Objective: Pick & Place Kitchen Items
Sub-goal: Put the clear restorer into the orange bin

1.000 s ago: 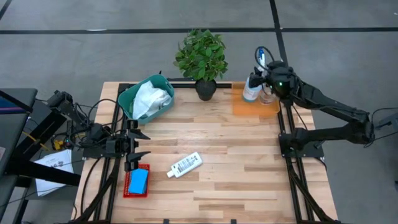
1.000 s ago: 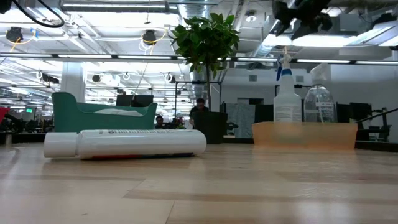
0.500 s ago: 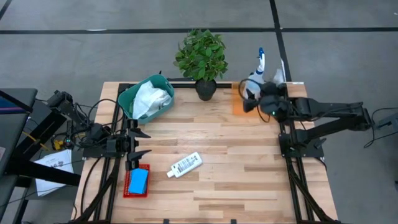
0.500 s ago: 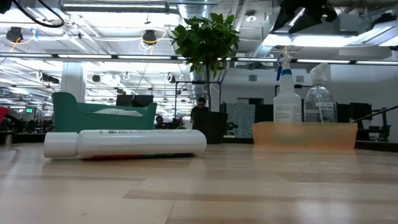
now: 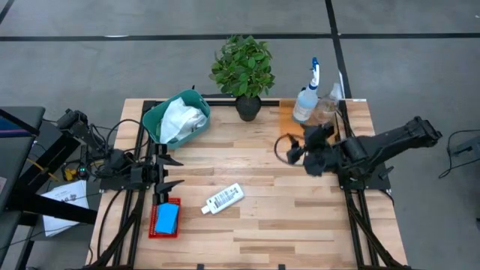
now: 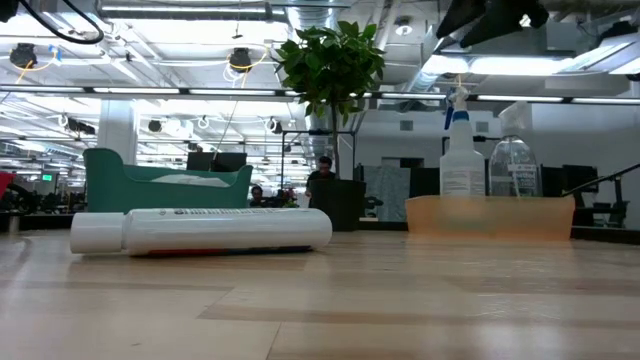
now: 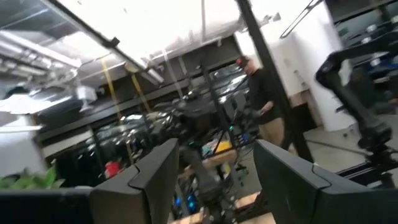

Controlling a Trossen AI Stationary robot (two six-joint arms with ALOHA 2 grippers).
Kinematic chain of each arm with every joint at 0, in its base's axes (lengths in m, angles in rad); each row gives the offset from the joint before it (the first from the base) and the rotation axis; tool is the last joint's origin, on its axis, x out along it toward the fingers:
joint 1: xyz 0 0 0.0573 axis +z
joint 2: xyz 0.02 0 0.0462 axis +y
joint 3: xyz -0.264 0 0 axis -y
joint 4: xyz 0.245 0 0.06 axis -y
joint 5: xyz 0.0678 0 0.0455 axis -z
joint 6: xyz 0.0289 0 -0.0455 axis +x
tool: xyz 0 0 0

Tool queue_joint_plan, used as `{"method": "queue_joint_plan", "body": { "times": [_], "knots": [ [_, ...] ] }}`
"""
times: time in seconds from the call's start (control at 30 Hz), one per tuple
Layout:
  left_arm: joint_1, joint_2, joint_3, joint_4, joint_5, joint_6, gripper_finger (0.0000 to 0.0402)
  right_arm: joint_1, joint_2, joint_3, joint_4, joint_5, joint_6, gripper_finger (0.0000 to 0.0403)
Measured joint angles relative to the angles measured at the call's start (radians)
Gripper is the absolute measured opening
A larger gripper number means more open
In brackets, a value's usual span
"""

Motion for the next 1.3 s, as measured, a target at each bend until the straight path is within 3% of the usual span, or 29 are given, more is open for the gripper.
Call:
{"method": "queue_joint_plan", "body": {
  "times": [0.13,0.27,0.47,0.87,1.3],
  "knots": [
    [0.006,0.000,0.000,-0.002,-0.079,-0.015,0.0205,0.076,0.060,0.000,-0.001,0.030,0.055,0.0265],
    [0.039,0.000,0.000,-0.023,-0.090,-0.064,0.0205,0.140,0.112,0.000,-0.002,0.053,0.101,0.0265],
    [0.152,0.000,0.000,-0.071,-0.139,-0.187,0.0198,0.211,0.141,0.000,-0.004,0.097,0.129,0.0265],
    [0.298,0.000,0.000,-0.200,-0.021,-0.333,0.0175,0.283,0.186,0.000,0.000,0.131,0.202,0.0265],
    [0.312,-0.002,0.055,-0.462,-0.053,-0.365,0.0175,0.282,0.185,0.000,-0.001,0.129,0.217,0.0265]
  ]
}}
